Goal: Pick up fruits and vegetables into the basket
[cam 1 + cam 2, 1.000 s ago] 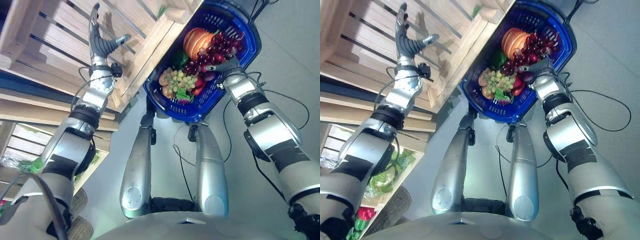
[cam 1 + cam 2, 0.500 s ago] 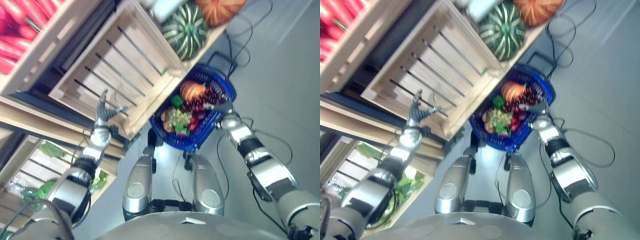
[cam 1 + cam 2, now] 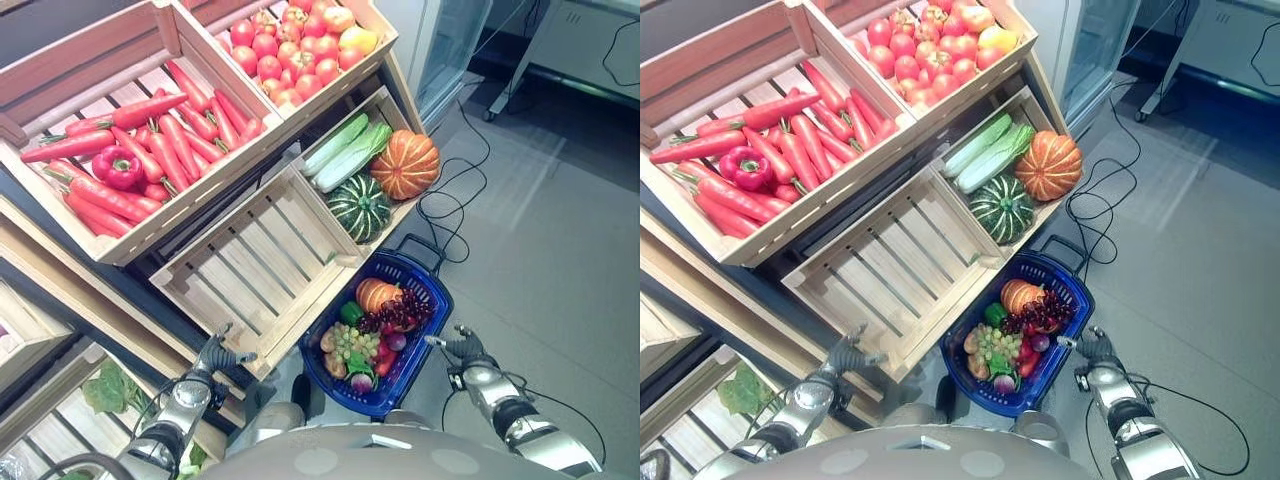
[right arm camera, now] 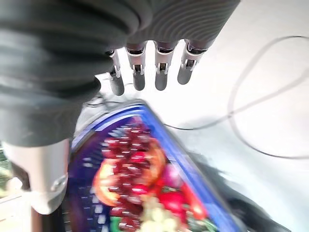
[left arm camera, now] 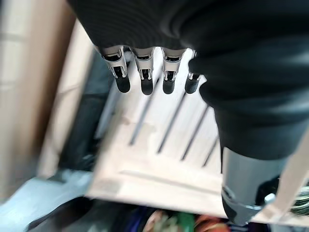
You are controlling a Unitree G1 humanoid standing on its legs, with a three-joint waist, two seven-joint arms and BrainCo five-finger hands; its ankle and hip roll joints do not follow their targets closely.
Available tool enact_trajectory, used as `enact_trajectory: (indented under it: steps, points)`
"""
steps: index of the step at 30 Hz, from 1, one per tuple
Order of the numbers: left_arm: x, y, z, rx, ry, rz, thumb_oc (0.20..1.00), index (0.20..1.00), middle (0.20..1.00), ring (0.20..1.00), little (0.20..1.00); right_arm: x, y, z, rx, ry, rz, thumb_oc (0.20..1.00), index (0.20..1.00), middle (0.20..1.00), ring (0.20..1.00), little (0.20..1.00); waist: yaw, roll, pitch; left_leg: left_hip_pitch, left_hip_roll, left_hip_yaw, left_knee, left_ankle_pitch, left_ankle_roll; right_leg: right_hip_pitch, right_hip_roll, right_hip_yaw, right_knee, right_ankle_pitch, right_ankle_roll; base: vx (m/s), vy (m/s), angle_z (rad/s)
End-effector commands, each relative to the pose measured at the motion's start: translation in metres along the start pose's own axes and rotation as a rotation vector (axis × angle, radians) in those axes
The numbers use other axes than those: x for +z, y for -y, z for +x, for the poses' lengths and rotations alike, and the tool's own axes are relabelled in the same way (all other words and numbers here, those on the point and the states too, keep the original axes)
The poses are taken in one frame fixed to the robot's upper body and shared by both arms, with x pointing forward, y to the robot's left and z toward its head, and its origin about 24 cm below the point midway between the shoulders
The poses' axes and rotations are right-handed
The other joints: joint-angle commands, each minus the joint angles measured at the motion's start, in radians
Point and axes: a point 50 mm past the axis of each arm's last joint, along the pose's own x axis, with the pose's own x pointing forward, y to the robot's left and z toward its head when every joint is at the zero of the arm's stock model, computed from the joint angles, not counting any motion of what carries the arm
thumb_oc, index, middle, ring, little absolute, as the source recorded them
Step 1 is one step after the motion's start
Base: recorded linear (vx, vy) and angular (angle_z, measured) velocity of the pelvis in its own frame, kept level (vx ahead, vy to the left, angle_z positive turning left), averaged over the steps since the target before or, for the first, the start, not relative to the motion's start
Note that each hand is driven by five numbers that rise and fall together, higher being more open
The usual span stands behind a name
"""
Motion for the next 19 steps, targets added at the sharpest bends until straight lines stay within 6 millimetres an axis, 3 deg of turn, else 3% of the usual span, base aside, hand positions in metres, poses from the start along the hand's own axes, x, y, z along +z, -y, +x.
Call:
enact_trajectory:
  steps: [1, 6, 7, 14, 19]
  points:
    - [-0.008, -0.003, 0.001, -0.034, -0.061, -0.044, 1.0, 1.0, 1.0, 1.0, 1.0, -0.013, -0.014, -0.003, 0.074, -0.064, 0.056, 1.0, 1.0, 1.0, 1.0, 1.0, -0.005, -0.046, -0.009, 0.026, -0.03, 0.063, 0.047, -0.087, 0.017, -0.014, -0.067, 0.083, 0.017, 0.062, 0.084, 0.04, -0.017, -0.04]
    - [-0.021, 0.006, -0.003, -0.09, -0.132, -0.113, 1.0, 1.0, 1.0, 1.0, 1.0, -0.044, -0.022, -0.009, 0.145, -0.221, 0.123, 1.0, 1.0, 1.0, 1.0, 1.0, -0.009, -0.041, -0.012, 0.047, -0.028, 0.057, 0.043, -0.092, 0.017, 0.005, -0.06, 0.085, 0.023, 0.048, 0.077, 0.04, -0.006, -0.1]
    - [-0.028, 0.012, -0.006, -0.128, -0.172, -0.141, 1.0, 1.0, 1.0, 1.0, 1.0, -0.061, -0.026, -0.014, 0.178, -0.298, 0.12, 1.0, 1.0, 1.0, 1.0, 1.0, -0.011, -0.038, -0.014, 0.056, -0.025, 0.055, 0.04, -0.095, 0.016, 0.015, -0.06, 0.086, 0.022, 0.043, 0.075, 0.05, 0.006, -0.04]
    - [-0.035, 0.013, -0.008, -0.158, -0.217, -0.194, 1.0, 1.0, 1.0, 1.0, 1.0, -0.072, -0.023, -0.017, 0.187, -0.352, 0.078, 1.0, 1.0, 1.0, 1.0, 1.0, -0.015, -0.033, -0.017, 0.071, -0.01, 0.07, 0.027, -0.091, 0.009, 0.023, -0.067, 0.062, 0.038, 0.029, 0.078, 0.02, 0.011, -0.07]
    - [-0.032, 0.015, -0.007, -0.156, -0.217, -0.234, 1.0, 1.0, 1.0, 1.0, 1.0, -0.079, -0.021, -0.019, 0.184, -0.381, 0.031, 1.0, 1.0, 1.0, 1.0, 1.0, -0.015, -0.035, -0.022, 0.071, -0.004, 0.071, 0.012, -0.089, 0.001, 0.034, -0.075, 0.067, -0.014, 0.056, 0.088, -0.01, -0.003, -0.12]
